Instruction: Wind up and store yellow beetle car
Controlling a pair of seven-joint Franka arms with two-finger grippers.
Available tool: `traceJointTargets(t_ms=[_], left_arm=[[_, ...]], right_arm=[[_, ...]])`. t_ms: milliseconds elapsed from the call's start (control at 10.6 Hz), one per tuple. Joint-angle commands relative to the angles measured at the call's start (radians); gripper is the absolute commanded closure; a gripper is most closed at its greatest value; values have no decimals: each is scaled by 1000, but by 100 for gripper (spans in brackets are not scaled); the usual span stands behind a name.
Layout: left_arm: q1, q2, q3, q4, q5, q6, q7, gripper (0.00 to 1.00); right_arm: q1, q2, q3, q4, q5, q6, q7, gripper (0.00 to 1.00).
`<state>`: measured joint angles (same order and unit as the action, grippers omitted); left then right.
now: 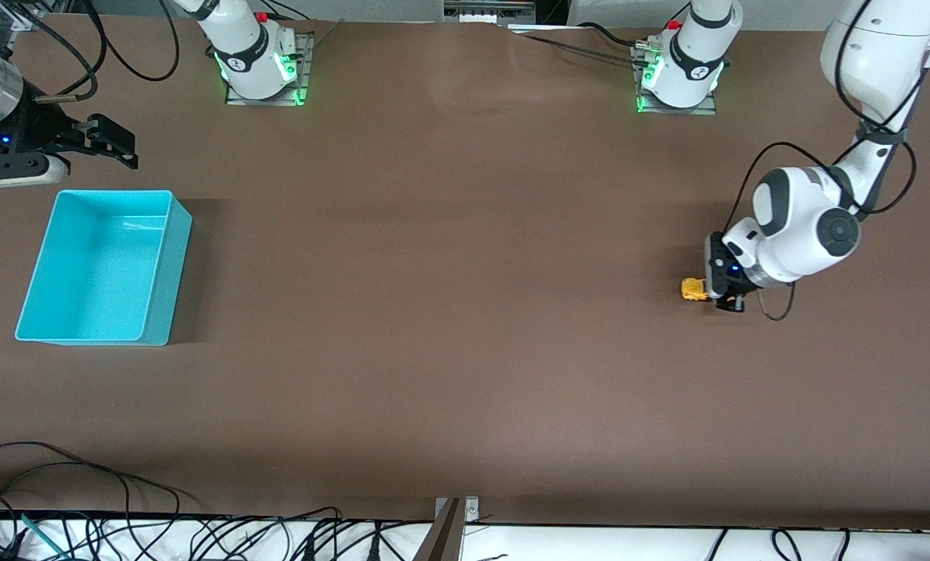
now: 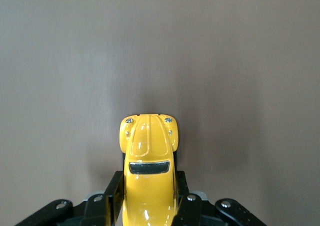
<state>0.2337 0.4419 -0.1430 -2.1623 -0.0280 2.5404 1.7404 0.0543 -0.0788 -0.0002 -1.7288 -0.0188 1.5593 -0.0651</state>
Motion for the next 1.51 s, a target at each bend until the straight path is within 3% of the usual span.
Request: traceJointTargets(t_ms=[0,283,661,756,850,945,1228,1417], left_arm=[[90,106,-3,82,22,9,118,90],[191,141,-1,139,23,8,189,90],[228,156,0,160,22,8,226,86],[230,156,0,160,22,8,226,78],[228,156,0,174,23,8,231,21],[222,143,-6,186,23,-33,251,0],[188,132,-56,353,20,-333,216,0],[187,85,-66,413,22,-506,102,0]], right_arm=[[4,7,0,23,-13,-21,2,0],[3,7,0,23,-13,-21,2,0],[3,7,0,23,-13,-21,2,0],[2,7,0,23,-13,-21,2,0],[4,7,0,23,-13,-21,2,0],[3,7,0,23,-13,-21,2,0],[4,7,0,23,-13,-21,2,0],[4,7,0,23,-13,-21,2,0]])
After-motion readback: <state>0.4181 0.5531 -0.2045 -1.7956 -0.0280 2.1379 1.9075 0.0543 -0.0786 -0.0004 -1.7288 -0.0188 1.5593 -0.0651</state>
